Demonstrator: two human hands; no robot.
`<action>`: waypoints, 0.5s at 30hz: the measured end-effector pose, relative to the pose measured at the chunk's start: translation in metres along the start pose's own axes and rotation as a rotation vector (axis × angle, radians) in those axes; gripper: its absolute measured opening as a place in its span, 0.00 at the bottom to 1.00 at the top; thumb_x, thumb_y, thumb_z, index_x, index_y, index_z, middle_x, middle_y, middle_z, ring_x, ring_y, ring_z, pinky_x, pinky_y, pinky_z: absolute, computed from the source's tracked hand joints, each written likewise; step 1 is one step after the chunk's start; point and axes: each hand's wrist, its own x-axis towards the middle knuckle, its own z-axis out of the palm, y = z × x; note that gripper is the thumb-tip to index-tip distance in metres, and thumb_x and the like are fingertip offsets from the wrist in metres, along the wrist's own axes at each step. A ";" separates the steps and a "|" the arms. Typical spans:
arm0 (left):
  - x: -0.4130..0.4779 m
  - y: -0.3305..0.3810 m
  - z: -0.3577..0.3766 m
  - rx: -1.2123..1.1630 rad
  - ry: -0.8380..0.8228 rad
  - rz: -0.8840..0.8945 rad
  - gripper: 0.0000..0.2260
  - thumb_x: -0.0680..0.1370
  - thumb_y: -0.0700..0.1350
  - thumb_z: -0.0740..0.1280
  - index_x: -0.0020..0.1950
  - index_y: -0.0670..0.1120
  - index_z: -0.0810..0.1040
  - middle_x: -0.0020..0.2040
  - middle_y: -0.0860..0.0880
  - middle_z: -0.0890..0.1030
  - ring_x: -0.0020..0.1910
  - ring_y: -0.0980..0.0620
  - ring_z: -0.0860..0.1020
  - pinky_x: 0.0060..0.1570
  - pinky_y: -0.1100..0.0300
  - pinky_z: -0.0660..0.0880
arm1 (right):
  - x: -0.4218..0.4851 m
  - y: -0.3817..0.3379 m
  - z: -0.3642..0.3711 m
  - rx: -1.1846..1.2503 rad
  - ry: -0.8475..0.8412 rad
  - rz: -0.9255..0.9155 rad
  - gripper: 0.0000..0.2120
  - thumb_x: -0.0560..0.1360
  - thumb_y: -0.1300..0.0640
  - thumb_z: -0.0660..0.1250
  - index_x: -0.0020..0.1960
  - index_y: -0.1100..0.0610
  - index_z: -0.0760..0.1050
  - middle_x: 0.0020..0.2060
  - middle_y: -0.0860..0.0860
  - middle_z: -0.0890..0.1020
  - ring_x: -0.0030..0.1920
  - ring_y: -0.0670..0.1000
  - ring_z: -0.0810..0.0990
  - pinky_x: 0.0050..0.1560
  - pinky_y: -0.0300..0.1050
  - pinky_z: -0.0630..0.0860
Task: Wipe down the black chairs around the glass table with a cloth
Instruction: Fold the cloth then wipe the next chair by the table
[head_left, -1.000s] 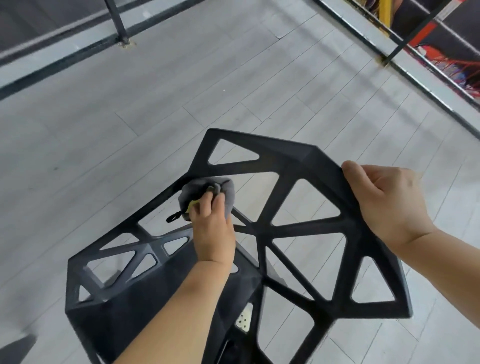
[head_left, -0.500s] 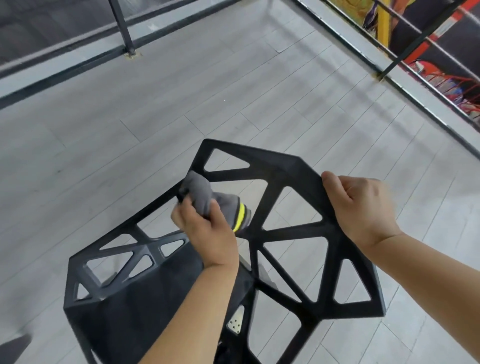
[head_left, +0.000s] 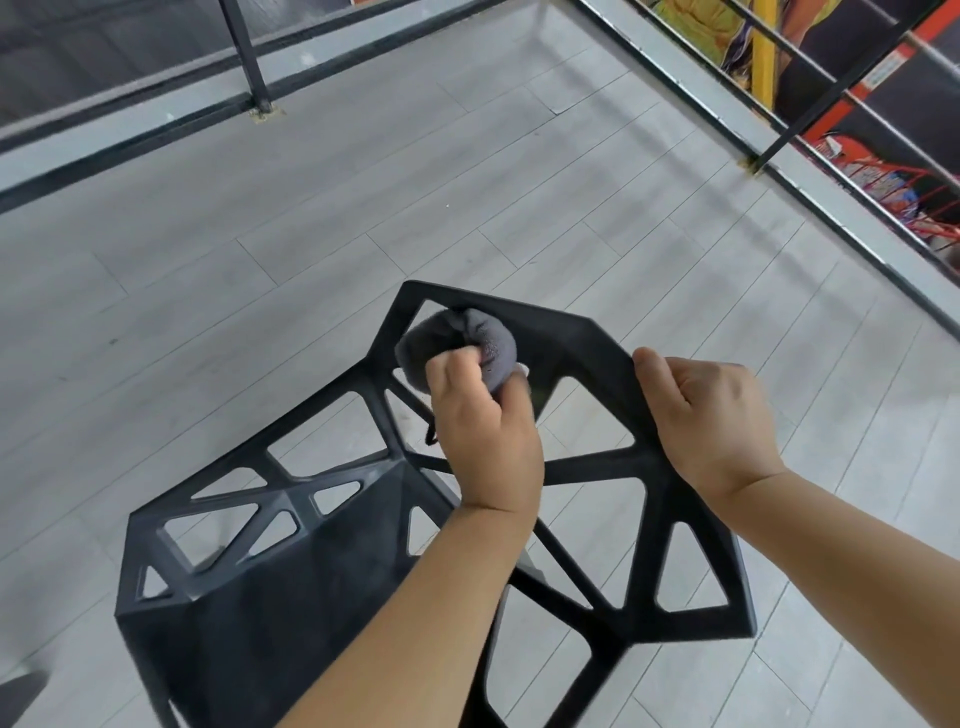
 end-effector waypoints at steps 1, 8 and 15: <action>-0.003 0.004 -0.002 -0.001 -0.034 0.045 0.04 0.75 0.36 0.66 0.47 0.42 0.72 0.49 0.52 0.70 0.44 0.58 0.74 0.42 0.69 0.72 | 0.000 0.000 -0.001 0.008 -0.008 0.000 0.27 0.78 0.47 0.54 0.31 0.68 0.65 0.22 0.55 0.62 0.25 0.52 0.61 0.28 0.45 0.61; 0.042 0.026 -0.018 -0.062 0.274 0.057 0.08 0.73 0.37 0.66 0.52 0.39 0.75 0.52 0.50 0.72 0.51 0.59 0.71 0.55 0.62 0.71 | 0.006 0.010 0.000 0.304 -0.164 0.159 0.29 0.78 0.40 0.54 0.33 0.66 0.68 0.26 0.54 0.66 0.29 0.53 0.65 0.36 0.47 0.65; 0.017 0.024 0.011 0.226 0.015 0.415 0.01 0.72 0.36 0.67 0.43 0.39 0.77 0.46 0.44 0.76 0.54 0.41 0.71 0.55 0.50 0.70 | 0.017 0.026 0.004 0.956 -0.398 0.207 0.33 0.71 0.32 0.45 0.66 0.46 0.73 0.56 0.52 0.81 0.58 0.51 0.78 0.57 0.47 0.74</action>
